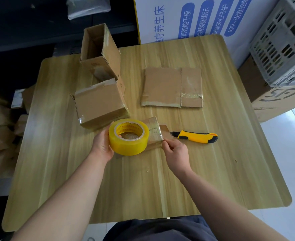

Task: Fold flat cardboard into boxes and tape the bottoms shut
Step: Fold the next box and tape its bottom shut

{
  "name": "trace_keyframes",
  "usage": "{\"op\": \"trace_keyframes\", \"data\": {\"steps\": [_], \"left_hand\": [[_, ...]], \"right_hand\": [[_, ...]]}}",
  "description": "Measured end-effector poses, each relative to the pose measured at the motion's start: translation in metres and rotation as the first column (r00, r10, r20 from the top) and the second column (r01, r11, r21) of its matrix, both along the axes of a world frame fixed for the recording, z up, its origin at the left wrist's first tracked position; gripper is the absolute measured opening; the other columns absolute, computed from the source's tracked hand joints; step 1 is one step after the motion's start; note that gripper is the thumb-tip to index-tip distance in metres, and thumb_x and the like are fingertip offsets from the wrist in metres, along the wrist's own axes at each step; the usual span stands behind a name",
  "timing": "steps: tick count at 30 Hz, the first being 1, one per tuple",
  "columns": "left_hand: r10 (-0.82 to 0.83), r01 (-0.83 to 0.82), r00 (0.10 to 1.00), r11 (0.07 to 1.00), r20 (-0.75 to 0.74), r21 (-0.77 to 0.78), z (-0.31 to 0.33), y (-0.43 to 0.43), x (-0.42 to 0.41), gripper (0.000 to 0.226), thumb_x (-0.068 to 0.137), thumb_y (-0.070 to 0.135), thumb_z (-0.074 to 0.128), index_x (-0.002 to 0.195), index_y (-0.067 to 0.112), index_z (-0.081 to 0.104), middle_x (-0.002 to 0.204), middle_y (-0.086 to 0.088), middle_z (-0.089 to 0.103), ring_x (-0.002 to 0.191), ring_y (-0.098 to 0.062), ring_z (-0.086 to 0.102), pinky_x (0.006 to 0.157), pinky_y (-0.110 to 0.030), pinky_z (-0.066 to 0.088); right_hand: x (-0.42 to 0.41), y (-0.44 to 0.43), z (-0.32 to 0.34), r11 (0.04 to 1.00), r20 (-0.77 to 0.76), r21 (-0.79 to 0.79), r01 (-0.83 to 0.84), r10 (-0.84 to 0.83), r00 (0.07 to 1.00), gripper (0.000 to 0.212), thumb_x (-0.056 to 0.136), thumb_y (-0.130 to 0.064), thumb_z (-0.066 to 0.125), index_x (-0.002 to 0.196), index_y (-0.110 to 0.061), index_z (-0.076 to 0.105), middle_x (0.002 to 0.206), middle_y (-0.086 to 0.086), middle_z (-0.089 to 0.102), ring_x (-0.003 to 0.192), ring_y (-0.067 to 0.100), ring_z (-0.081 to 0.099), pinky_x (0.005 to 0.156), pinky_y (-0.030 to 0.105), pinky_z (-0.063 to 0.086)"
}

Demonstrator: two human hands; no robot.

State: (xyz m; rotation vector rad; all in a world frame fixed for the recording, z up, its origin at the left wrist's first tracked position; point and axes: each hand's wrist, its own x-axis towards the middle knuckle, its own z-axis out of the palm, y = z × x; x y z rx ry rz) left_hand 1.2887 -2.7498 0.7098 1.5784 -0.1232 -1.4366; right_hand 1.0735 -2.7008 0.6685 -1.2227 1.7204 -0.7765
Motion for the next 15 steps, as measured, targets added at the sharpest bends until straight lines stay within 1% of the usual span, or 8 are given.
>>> {"op": "trace_keyframes", "data": {"steps": [2,4,5,7,9,12,13,15], "left_hand": [[-0.015,0.015,1.0,1.0,0.002,-0.009,-0.001,0.001,0.0,0.013,0.089,0.013,0.06,0.081,0.015,0.069,0.061,0.003,0.069,0.056,-0.01,0.064,0.046,-0.016,0.048],[-0.028,0.028,1.0,0.999,0.014,-0.024,-0.003,0.002,-0.001,0.01,0.089,0.012,0.06,0.083,0.014,0.069,0.063,0.003,0.07,0.058,-0.009,0.066,0.048,-0.016,0.048],[-0.036,0.036,0.999,0.999,0.018,-0.03,-0.002,0.003,-0.002,0.01,0.089,0.013,0.06,0.084,0.014,0.069,0.065,0.003,0.071,0.061,-0.01,0.066,0.05,-0.017,0.049],[-0.047,0.049,0.998,0.998,0.028,-0.046,-0.003,0.004,-0.003,0.009,0.089,0.013,0.06,0.088,0.013,0.069,0.069,0.002,0.072,0.067,-0.012,0.066,0.056,-0.021,0.051],[-0.063,0.064,0.998,0.996,0.027,-0.063,-0.005,0.008,-0.006,0.011,0.09,0.015,0.059,0.091,0.011,0.069,0.074,0.0,0.073,0.072,-0.014,0.066,0.062,-0.024,0.052],[-0.077,0.079,0.996,0.996,0.034,-0.053,-0.003,0.018,-0.014,0.011,0.09,0.015,0.059,0.087,0.01,0.068,0.07,0.0,0.072,0.07,-0.014,0.064,0.061,-0.022,0.053],[-0.075,0.077,0.997,0.995,0.034,-0.056,-0.001,0.02,-0.015,0.012,0.09,0.015,0.059,0.09,0.008,0.069,0.074,-0.003,0.072,0.075,-0.017,0.065,0.066,-0.024,0.055],[-0.06,0.061,0.998,0.994,0.019,-0.086,0.006,0.019,-0.009,0.03,0.088,0.021,0.061,0.109,0.0,0.066,0.098,-0.012,0.07,0.093,-0.026,0.064,0.085,-0.034,0.054]], "right_hand": [[0.002,0.0,-0.001,0.999,-0.028,-0.006,-0.042,0.042,0.999,0.027,0.098,-0.02,0.052,0.098,-0.008,0.075,0.1,-0.001,0.065,0.088,0.009,0.059,0.071,0.013,0.042],[0.002,-0.003,0.0,0.996,-0.073,-0.012,-0.083,0.082,0.994,0.037,0.099,-0.025,0.05,0.074,-0.007,0.07,0.094,0.001,0.063,0.086,0.011,0.057,0.065,0.019,0.038],[0.001,-0.006,0.0,0.995,-0.101,-0.015,-0.101,0.099,0.99,0.042,0.099,-0.027,0.05,0.063,-0.008,0.06,0.086,0.003,0.061,0.082,0.013,0.054,0.064,0.024,0.035],[0.0,-0.015,0.003,0.994,-0.136,-0.009,-0.113,0.111,0.984,0.047,0.097,-0.029,0.053,0.055,-0.011,0.044,0.067,0.003,0.052,0.068,0.016,0.046,0.057,0.03,0.029],[-0.002,-0.026,0.007,0.992,-0.144,0.0,-0.123,0.122,0.982,0.043,0.096,-0.028,0.055,0.059,-0.005,0.049,0.059,0.005,0.047,0.058,0.018,0.041,0.052,0.031,0.028],[-0.008,-0.044,0.01,0.986,-0.099,0.021,-0.164,0.165,0.981,0.036,0.096,-0.024,0.055,0.077,0.005,0.063,0.061,0.009,0.048,0.054,0.016,0.038,0.051,0.031,0.029],[-0.012,-0.051,0.01,0.984,-0.074,0.041,-0.176,0.179,0.981,0.034,0.096,-0.024,0.055,0.08,0.005,0.064,0.062,0.008,0.048,0.055,0.015,0.038,0.051,0.03,0.028],[-0.018,-0.062,0.011,0.978,-0.017,0.075,-0.193,0.195,0.981,0.029,0.096,-0.025,0.056,0.084,-0.001,0.069,0.066,0.007,0.051,0.06,0.016,0.042,0.055,0.028,0.031]]}}
